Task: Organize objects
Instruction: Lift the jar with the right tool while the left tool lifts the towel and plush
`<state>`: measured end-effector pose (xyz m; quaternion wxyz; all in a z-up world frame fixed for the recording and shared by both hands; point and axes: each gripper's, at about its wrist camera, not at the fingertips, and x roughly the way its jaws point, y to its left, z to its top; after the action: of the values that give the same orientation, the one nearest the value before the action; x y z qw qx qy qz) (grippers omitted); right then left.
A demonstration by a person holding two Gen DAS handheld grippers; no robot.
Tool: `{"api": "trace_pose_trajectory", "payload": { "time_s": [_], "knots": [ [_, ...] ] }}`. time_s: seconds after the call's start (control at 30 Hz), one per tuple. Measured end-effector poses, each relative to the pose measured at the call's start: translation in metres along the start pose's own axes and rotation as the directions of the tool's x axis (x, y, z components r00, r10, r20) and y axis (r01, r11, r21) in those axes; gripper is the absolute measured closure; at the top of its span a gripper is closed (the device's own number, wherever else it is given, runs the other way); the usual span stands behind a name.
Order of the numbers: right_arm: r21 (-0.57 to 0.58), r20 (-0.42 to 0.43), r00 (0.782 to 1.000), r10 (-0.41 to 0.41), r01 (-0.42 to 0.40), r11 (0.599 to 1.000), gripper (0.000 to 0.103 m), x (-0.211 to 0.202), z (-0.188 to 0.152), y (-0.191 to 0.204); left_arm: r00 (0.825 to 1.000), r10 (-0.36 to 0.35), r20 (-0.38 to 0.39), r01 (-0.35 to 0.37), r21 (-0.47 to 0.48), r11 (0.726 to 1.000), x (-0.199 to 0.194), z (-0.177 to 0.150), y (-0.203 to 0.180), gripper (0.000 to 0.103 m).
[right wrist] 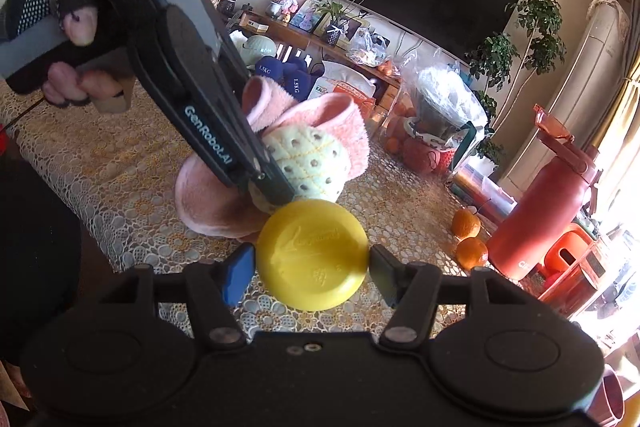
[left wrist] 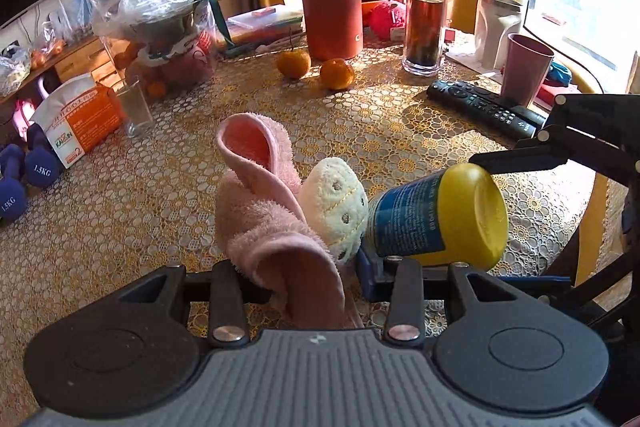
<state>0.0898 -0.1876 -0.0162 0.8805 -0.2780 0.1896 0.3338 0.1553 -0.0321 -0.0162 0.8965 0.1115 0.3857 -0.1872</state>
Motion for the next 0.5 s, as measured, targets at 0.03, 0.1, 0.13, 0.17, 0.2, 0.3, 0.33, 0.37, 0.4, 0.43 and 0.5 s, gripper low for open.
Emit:
{"api": "trace_pose_trajectory", "payload": {
  "time_s": [0.03,0.1,0.13,0.17,0.2,0.3,0.33,0.37,0.4,0.43,0.5],
  "knots": [
    [0.020,-0.001,1.000,0.006,-0.006,1.000,0.042,0.001,0.001,-0.004,1.000,0.002,-0.008,-0.002,-0.005,1.000,0.003,-0.002,0.002,0.064],
    [0.080,-0.007,1.000,0.023,-0.023,0.997,0.042,0.003,0.005,-0.014,1.000,0.010,-0.022,-0.011,-0.007,1.000,0.008,-0.005,0.004,0.064],
    [0.116,-0.011,0.999,0.033,-0.031,0.993,0.042,0.004,0.006,-0.020,1.000,0.011,-0.021,-0.012,-0.012,1.000,0.008,-0.006,0.004,0.064],
    [0.155,-0.015,0.999,0.042,-0.039,0.987,0.042,0.006,0.008,-0.026,1.000,0.011,-0.013,-0.011,-0.021,1.000,0.007,-0.007,0.005,0.064],
    [0.197,-0.020,0.998,0.053,-0.048,0.979,0.042,0.008,0.010,-0.033,1.000,0.010,-0.003,-0.010,-0.035,0.999,0.003,-0.007,0.006,0.064],
    [0.279,-0.026,0.997,0.073,-0.063,0.958,0.042,0.013,0.011,-0.048,0.998,-0.018,0.056,0.023,-0.085,0.996,-0.016,-0.003,0.007,0.064],
    [0.297,-0.027,0.997,0.077,-0.066,0.953,0.042,0.014,0.011,-0.051,0.996,-0.038,0.078,0.046,-0.093,0.995,-0.023,-0.001,0.007,0.064],
    [0.311,-0.027,0.996,0.081,-0.068,0.948,0.042,0.015,0.011,-0.054,0.993,-0.064,0.099,0.074,-0.092,0.993,-0.031,0.001,0.005,0.064],
    [0.322,-0.027,0.996,0.084,-0.071,0.944,0.042,0.016,0.011,-0.056,0.990,-0.086,0.114,0.096,-0.081,0.992,-0.036,0.003,0.002,0.064],
    [0.327,-0.027,0.996,0.086,-0.073,0.942,0.042,0.017,0.012,-0.057,0.988,-0.091,0.125,0.100,-0.064,0.993,-0.040,0.004,-0.002,0.064],
    [0.328,-0.028,0.996,0.088,-0.074,0.942,0.042,0.017,0.012,-0.057,0.988,-0.086,0.129,0.091,-0.032,0.995,-0.042,0.006,-0.009,0.064]
  ]
}}
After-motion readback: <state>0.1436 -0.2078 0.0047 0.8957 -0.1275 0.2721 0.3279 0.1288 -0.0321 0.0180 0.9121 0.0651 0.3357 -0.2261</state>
